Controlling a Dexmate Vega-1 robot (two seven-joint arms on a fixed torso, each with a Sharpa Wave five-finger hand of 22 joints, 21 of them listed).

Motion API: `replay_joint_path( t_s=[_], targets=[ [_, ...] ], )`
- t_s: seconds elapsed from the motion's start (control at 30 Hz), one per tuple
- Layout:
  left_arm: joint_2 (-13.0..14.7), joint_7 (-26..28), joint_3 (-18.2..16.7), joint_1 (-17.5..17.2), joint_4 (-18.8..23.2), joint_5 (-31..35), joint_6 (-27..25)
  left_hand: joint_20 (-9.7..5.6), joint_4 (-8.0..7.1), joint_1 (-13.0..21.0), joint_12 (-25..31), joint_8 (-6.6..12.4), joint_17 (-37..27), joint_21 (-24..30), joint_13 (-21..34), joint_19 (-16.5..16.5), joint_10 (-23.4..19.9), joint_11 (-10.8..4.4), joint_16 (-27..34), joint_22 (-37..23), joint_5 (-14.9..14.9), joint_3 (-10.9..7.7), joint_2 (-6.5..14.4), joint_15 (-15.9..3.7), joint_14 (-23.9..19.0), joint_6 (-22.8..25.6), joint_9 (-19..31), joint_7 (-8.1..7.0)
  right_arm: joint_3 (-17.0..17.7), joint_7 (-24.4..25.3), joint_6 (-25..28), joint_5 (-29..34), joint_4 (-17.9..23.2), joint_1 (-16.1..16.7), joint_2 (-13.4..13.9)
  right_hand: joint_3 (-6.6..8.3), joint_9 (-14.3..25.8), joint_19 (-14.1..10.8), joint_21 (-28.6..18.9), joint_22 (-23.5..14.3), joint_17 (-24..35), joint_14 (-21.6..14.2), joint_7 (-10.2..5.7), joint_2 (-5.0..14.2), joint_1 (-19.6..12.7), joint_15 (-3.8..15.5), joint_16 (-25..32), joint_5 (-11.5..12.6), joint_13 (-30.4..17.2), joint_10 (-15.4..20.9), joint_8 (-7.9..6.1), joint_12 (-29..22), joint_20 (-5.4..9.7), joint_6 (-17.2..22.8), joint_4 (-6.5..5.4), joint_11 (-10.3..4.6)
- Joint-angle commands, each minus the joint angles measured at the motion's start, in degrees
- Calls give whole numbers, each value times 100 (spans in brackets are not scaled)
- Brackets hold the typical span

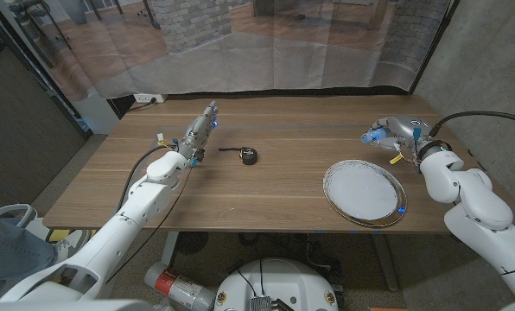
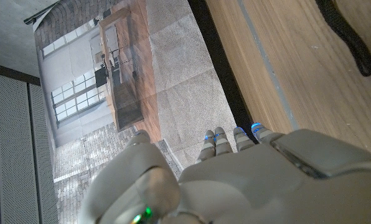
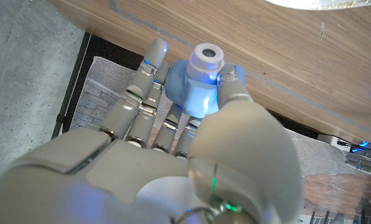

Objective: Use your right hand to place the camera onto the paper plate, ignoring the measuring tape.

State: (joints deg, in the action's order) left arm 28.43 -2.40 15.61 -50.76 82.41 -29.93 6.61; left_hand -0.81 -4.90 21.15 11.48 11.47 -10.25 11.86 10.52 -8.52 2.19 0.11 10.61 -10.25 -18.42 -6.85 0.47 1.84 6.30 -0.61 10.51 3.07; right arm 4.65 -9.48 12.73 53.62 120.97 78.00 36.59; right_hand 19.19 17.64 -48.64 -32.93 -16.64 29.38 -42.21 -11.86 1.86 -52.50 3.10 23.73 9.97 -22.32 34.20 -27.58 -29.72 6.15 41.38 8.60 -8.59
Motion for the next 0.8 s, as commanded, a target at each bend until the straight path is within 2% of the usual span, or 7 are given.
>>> replay_joint_path(
  t_s=[0.03,0.8],
  targets=[
    [-28,29,40,18,10,26,-15,-21,4,24,18,-6,-26,-7,23,-9,-15,1,18,-32,6,21,52,-27,19,43,25,24,205,-18,-174,45,171,282,-123,22,397,40,-64,-11,24,-199,-42,457,-419,874,-13,37,-28,82,-169,-30,351,183,-33,17],
    [-97,26,152,159,-71,84,-98,-21,7,33,17,-10,-26,-10,24,-15,-18,0,16,-32,13,41,63,-26,23,38,25,22,542,-9,-513,74,481,804,-431,25,398,83,-171,-19,66,-214,-41,462,-439,873,-31,43,-63,135,-176,-1,351,180,-31,13]
  ],
)
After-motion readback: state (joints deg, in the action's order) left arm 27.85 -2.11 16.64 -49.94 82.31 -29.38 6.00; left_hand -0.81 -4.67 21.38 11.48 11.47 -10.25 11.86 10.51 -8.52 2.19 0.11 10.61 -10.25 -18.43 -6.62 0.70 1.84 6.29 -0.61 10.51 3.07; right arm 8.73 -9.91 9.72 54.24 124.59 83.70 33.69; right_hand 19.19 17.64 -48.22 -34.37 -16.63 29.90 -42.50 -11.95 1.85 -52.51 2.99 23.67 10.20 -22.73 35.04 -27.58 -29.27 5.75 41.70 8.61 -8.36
